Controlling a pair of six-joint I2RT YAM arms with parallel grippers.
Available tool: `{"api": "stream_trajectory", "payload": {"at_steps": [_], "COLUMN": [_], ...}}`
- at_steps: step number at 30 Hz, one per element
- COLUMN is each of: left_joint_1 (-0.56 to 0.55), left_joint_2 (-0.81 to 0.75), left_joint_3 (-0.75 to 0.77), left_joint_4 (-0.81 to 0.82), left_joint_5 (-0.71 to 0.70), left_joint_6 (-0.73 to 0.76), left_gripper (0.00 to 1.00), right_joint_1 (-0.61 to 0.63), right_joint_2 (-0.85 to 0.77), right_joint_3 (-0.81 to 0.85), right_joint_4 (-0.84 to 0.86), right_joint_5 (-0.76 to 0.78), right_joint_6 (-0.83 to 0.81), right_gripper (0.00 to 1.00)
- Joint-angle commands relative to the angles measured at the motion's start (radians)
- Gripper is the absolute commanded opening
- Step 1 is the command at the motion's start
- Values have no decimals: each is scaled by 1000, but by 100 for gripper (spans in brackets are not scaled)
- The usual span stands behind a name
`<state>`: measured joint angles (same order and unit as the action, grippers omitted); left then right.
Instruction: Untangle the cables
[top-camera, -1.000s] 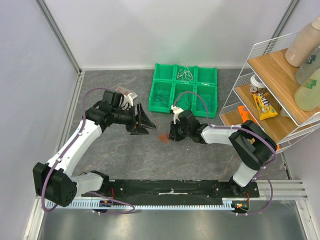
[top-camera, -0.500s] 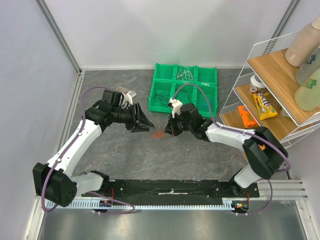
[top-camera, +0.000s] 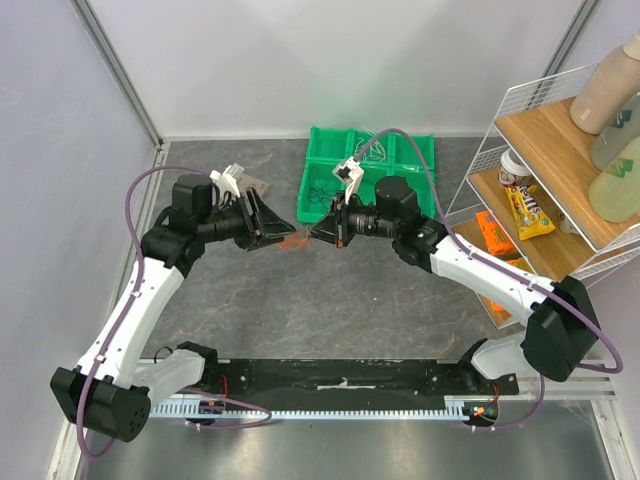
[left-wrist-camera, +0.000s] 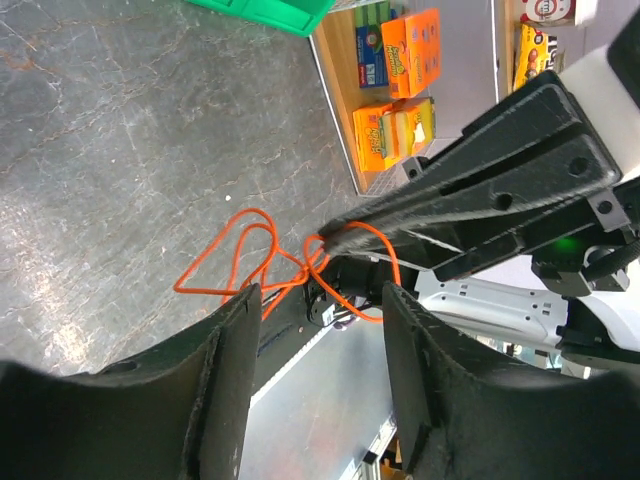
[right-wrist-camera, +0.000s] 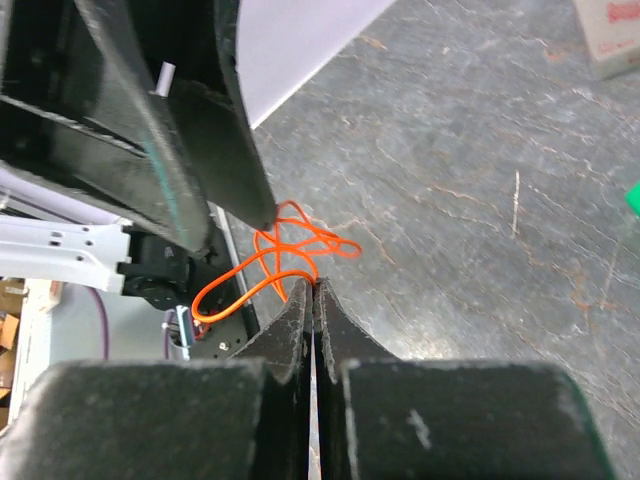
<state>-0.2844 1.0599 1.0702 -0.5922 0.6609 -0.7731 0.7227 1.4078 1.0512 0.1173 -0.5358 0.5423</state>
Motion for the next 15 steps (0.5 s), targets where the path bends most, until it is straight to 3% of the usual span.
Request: {"api": "stream_trajectory", "payload": {"at_steps": [1, 4, 9, 15], "left_joint_1": [19, 21, 22, 22], "left_joint_2": [-12, -11, -5, -11], "left_joint_3": [-6, -4, 10, 4], "left_joint_4": [9, -6, -78, -90], "left_joint_5": [-23, -27, -58, -58], "left_joint_6": [-46, -40, -20, 24], "left_gripper": [61, 70, 71, 57], "right_joint_1": [3, 3, 3, 3], "right_joint_2": [-41, -44, -52, -53], "right_joint_3": [43, 47, 46, 53], "right_joint_4": [48, 35, 1, -7], "right_joint_5": [-70, -59, -10, -18], "right_joint_6": [38, 25, -1, -4], "right_gripper": [0, 0, 0, 0]}}
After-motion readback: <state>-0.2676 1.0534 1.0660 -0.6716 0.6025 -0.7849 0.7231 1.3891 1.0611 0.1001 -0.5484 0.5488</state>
